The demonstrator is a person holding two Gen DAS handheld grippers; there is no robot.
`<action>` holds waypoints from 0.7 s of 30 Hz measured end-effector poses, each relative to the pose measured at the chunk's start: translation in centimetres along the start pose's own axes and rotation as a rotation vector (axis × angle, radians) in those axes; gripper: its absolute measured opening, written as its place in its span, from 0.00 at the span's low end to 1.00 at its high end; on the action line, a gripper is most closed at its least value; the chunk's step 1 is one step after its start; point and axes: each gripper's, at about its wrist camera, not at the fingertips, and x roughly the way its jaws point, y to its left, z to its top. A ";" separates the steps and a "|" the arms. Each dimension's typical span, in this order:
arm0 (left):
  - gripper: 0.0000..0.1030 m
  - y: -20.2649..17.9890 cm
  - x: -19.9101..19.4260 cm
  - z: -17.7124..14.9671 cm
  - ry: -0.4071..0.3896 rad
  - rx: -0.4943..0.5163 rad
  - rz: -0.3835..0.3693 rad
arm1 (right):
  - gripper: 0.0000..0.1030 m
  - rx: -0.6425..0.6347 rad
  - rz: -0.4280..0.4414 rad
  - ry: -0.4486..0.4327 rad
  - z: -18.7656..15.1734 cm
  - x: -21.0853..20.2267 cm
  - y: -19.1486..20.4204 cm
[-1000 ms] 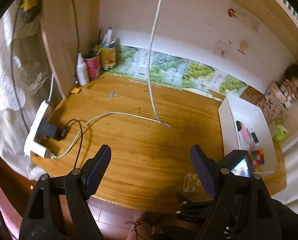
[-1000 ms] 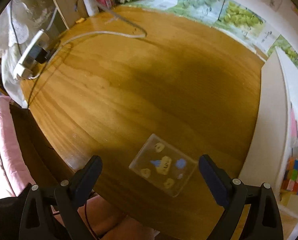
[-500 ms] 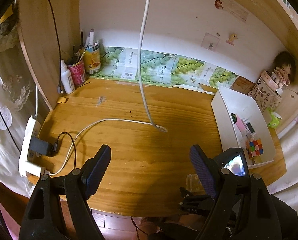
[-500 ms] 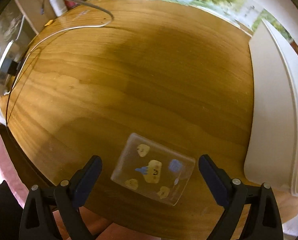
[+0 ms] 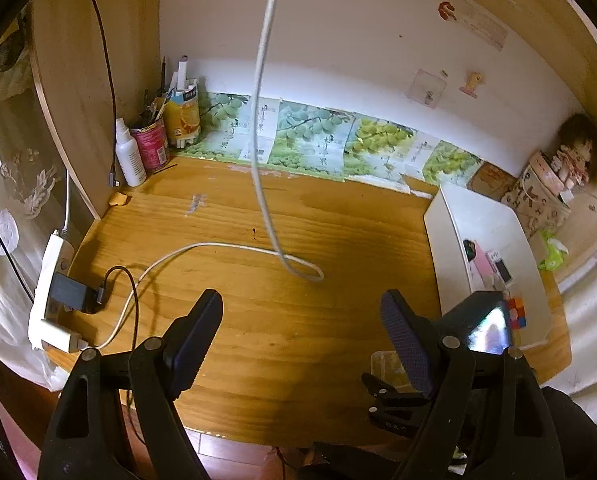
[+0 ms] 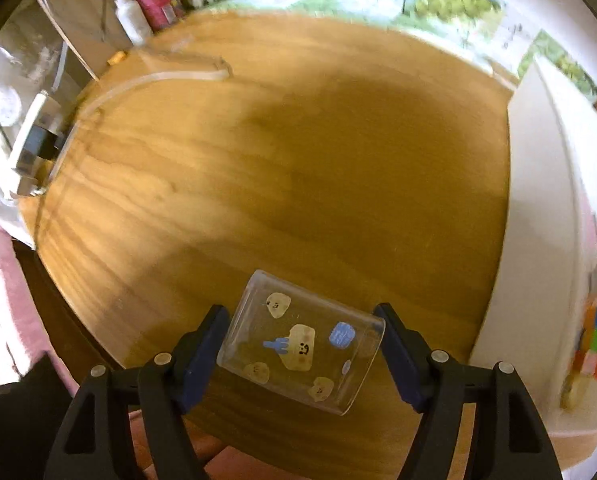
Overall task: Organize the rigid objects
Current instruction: 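Carry the clear box into the white tray and open the right tool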
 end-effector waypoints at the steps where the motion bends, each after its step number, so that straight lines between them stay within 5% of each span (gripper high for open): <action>1: 0.81 -0.4 0.1 0.1 -0.004 -0.006 0.003 | 0.72 0.000 0.015 -0.020 0.3 -0.9 -0.5; 14: 0.81 -8.3 1.2 2.5 -0.078 -0.055 -0.021 | 0.72 0.011 0.073 -0.468 1.9 -12.5 -8.9; 21: 0.81 -13.8 3.7 2.4 -0.062 -0.028 -0.086 | 0.72 0.111 0.025 -0.583 -0.6 -14.5 -15.4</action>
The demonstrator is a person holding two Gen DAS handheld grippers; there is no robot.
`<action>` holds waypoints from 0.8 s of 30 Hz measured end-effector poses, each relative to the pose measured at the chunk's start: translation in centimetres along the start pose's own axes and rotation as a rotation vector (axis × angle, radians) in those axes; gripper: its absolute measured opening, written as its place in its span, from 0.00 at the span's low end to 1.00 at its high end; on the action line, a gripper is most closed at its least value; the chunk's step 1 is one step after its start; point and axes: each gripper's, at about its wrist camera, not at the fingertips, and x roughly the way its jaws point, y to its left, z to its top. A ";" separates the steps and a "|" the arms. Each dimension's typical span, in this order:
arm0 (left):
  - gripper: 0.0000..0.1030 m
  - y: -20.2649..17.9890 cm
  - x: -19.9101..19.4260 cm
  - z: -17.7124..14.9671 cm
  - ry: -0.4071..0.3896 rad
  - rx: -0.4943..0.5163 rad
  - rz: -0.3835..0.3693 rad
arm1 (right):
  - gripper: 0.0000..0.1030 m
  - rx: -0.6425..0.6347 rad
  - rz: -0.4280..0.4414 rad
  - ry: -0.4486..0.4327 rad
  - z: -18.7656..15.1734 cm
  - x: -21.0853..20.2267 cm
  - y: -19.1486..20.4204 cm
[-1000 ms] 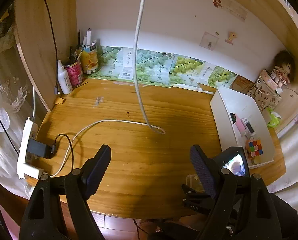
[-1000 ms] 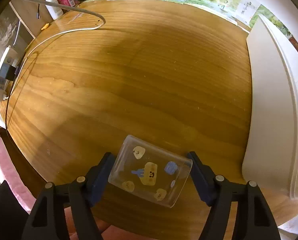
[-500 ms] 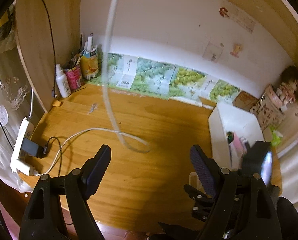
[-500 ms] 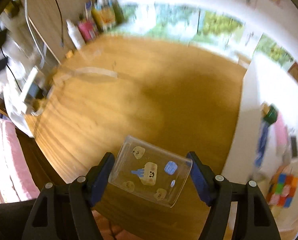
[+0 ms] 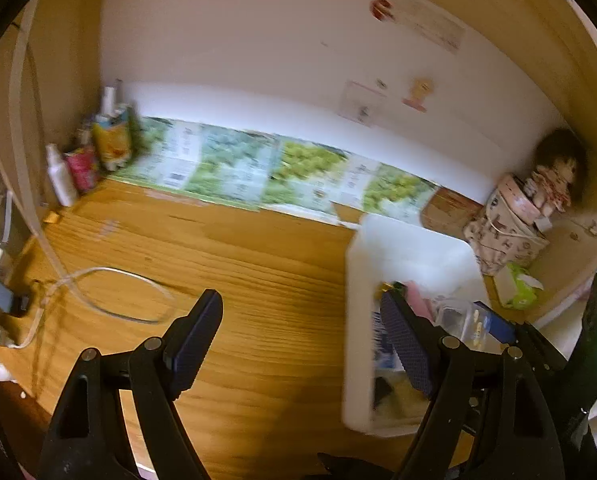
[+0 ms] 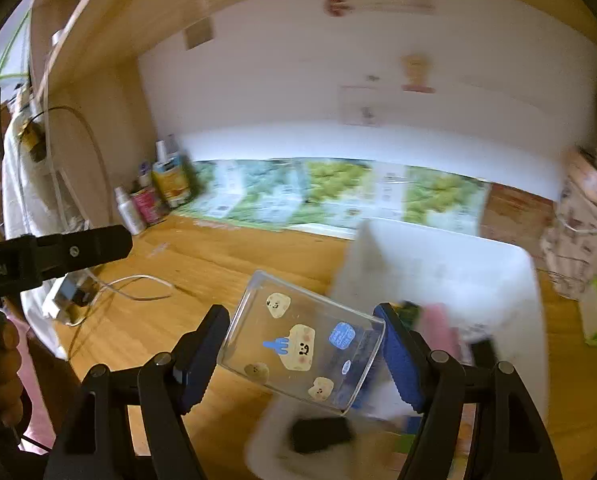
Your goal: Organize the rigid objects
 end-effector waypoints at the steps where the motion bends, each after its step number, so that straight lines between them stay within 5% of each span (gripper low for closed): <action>1: 0.81 -0.6 0.4 -0.1 0.011 0.006 -0.011 | 0.73 0.014 -0.017 -0.003 -0.3 -0.4 -0.9; 9: 0.81 -5.0 1.2 -1.0 0.062 0.143 -0.064 | 0.84 0.199 -0.053 0.142 -3.5 -0.6 -6.2; 13: 0.81 -4.9 -0.3 -0.4 0.063 0.179 -0.044 | 1.00 0.279 -0.069 0.174 -3.7 -1.3 -6.3; 17: 0.81 -4.4 -1.9 -0.1 0.046 0.232 0.016 | 1.00 0.259 -0.062 0.126 -2.6 -3.5 -4.7; 20: 0.81 -3.8 -2.7 0.0 0.114 0.241 0.088 | 1.00 0.236 -0.099 0.144 -1.6 -5.0 -3.0; 24: 0.99 -2.7 -4.3 -0.7 0.104 0.220 0.129 | 1.00 0.224 -0.061 0.159 -0.7 -7.0 -0.6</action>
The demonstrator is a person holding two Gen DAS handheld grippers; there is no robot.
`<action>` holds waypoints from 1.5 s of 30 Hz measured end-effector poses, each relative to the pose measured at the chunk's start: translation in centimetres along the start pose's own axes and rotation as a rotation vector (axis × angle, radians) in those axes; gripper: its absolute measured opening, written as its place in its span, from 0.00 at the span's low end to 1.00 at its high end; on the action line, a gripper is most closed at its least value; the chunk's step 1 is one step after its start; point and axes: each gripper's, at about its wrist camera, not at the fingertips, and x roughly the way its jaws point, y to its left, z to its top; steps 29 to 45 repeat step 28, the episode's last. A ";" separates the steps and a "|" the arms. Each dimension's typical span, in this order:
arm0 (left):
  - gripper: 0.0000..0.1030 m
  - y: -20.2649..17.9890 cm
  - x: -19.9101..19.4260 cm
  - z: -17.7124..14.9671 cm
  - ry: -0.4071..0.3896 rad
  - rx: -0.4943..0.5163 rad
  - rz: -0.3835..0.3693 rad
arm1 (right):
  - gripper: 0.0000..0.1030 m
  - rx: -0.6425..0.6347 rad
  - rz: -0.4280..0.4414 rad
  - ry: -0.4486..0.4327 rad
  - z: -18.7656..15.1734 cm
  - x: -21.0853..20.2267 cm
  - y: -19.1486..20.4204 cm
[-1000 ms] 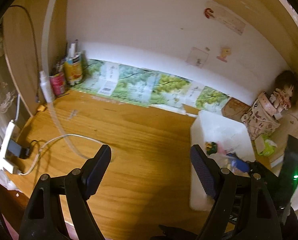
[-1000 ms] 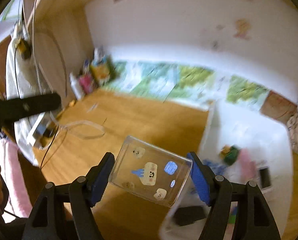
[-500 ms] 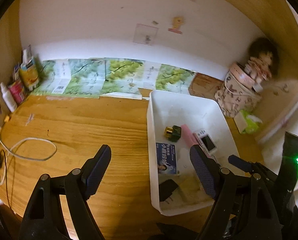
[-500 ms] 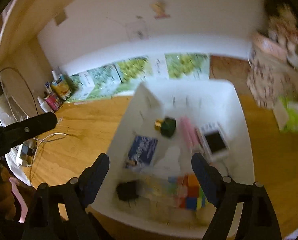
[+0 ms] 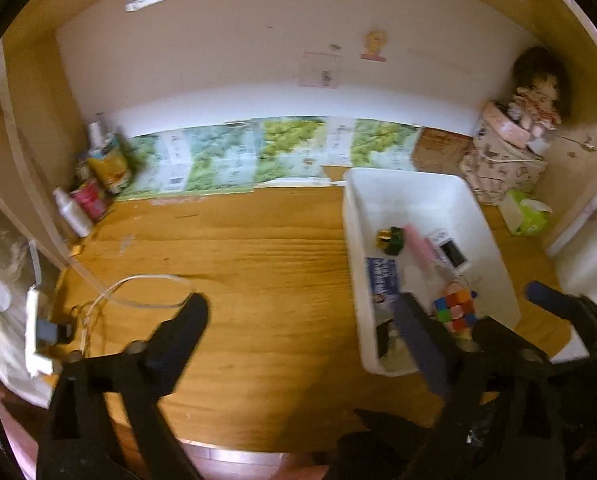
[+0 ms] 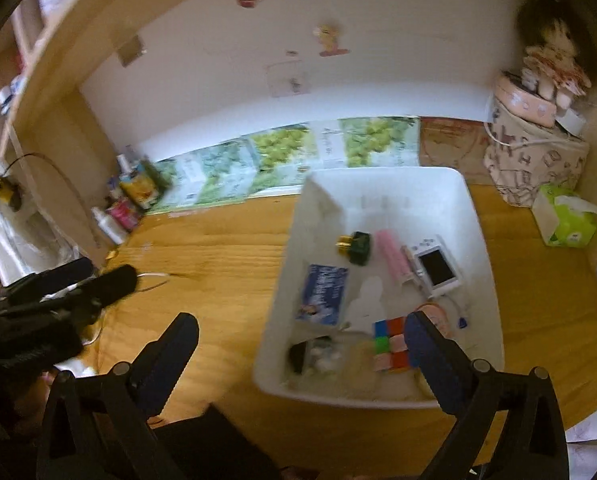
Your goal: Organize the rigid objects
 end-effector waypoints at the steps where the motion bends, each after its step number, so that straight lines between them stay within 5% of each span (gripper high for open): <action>1: 0.99 0.1 -0.2 -0.3 0.000 -0.012 0.019 | 1.00 -0.016 -0.004 0.003 -0.1 -0.4 0.6; 13: 0.99 0.8 -1.7 -2.0 -0.070 -0.044 0.094 | 1.00 -0.040 -0.111 0.027 -2.3 -1.3 2.6; 45: 0.99 -0.1 -2.3 -1.6 -0.119 -0.014 0.087 | 1.00 -0.050 -0.105 0.008 -1.9 -1.3 2.4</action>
